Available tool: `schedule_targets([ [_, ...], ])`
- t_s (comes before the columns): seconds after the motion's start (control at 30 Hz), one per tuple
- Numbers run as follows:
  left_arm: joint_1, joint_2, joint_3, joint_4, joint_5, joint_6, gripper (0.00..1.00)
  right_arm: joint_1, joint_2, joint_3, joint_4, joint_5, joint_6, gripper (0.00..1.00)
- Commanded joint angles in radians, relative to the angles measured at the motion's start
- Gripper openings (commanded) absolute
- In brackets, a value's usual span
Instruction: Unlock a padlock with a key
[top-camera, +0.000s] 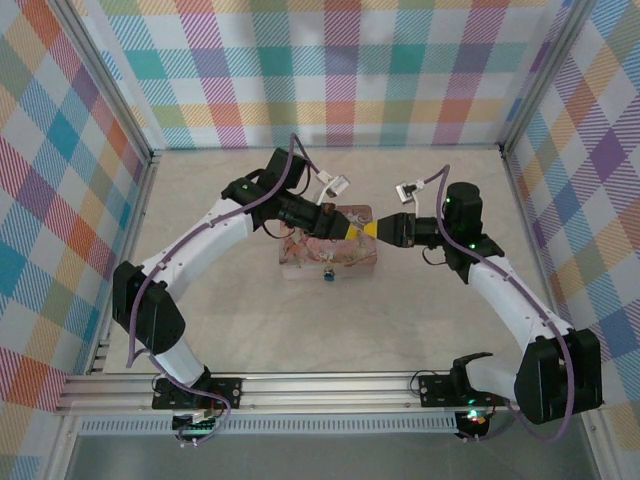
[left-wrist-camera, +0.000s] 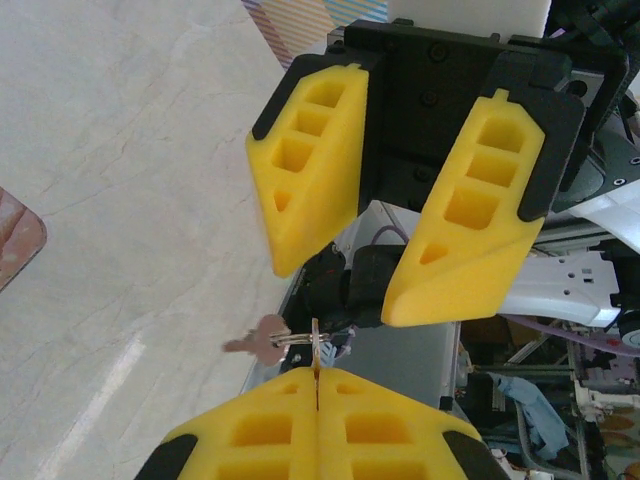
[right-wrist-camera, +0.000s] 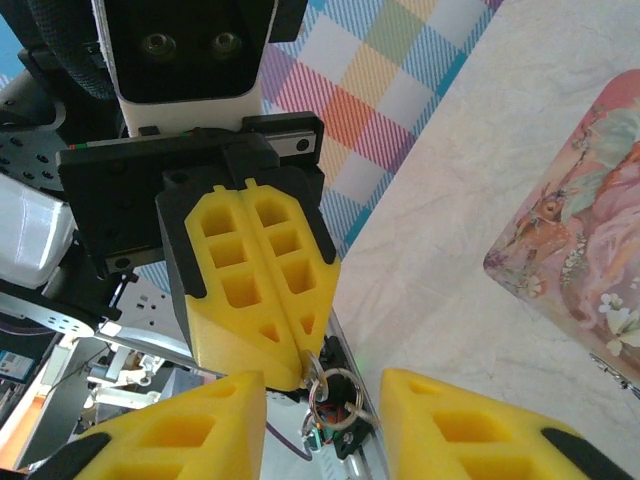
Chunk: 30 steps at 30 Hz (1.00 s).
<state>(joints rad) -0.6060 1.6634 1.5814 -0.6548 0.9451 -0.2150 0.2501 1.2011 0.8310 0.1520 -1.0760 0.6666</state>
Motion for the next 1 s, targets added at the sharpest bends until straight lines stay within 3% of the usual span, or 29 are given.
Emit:
schedule_targets([
  [0.0, 0.003, 0.0, 0.025, -0.023, 0.037, 0.025, 0.0, 0.015, 0.009, 0.004, 0.073, -0.036, -0.001, 0.35],
  [0.47, -0.001, -0.008, 0.014, -0.01, 0.055, 0.029, 0.0, 0.051, 0.013, 0.001, 0.07, -0.048, -0.025, 0.33],
  [0.67, -0.008, -0.014, 0.005, -0.009, 0.06, 0.032, 0.0, 0.055, 0.011, 0.001, 0.066, -0.052, -0.035, 0.24],
  [0.87, -0.008, -0.021, 0.01, -0.009, 0.059, 0.039, 0.0, 0.056, 0.009, -0.008, 0.057, -0.064, -0.055, 0.01],
  [0.97, -0.008, -0.018, 0.014, -0.009, 0.05, 0.037, 0.0, 0.056, 0.004, -0.012, 0.04, -0.058, -0.069, 0.0],
])
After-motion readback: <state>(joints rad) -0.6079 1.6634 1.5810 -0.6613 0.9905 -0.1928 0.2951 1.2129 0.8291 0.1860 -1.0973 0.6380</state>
